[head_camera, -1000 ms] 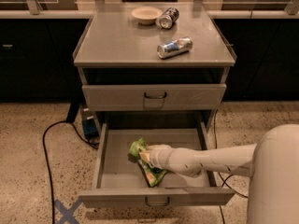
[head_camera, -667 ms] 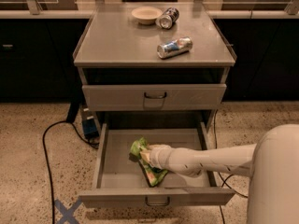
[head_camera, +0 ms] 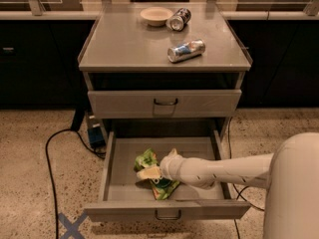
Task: Place green rice chip bag into middle drawer
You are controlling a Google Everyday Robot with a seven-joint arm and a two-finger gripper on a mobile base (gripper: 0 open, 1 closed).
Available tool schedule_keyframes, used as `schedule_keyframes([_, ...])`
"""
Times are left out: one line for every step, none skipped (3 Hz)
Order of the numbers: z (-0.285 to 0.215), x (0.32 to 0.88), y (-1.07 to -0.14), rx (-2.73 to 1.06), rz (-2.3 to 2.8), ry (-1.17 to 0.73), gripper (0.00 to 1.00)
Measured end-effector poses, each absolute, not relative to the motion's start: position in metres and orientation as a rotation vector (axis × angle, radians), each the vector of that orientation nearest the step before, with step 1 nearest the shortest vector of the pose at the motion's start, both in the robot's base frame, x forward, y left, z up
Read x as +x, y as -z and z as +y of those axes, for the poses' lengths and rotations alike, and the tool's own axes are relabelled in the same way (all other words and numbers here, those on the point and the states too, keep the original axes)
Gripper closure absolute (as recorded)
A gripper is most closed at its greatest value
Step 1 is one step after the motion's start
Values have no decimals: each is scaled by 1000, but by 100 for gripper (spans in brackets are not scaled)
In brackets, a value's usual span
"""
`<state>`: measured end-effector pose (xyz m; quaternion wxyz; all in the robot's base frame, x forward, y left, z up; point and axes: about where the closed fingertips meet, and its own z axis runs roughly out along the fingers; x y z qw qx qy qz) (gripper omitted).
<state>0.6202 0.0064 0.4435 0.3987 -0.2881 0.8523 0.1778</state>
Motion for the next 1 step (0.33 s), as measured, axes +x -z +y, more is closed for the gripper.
schedule_keyframes([6,620,-444,-729,2157,-450,0])
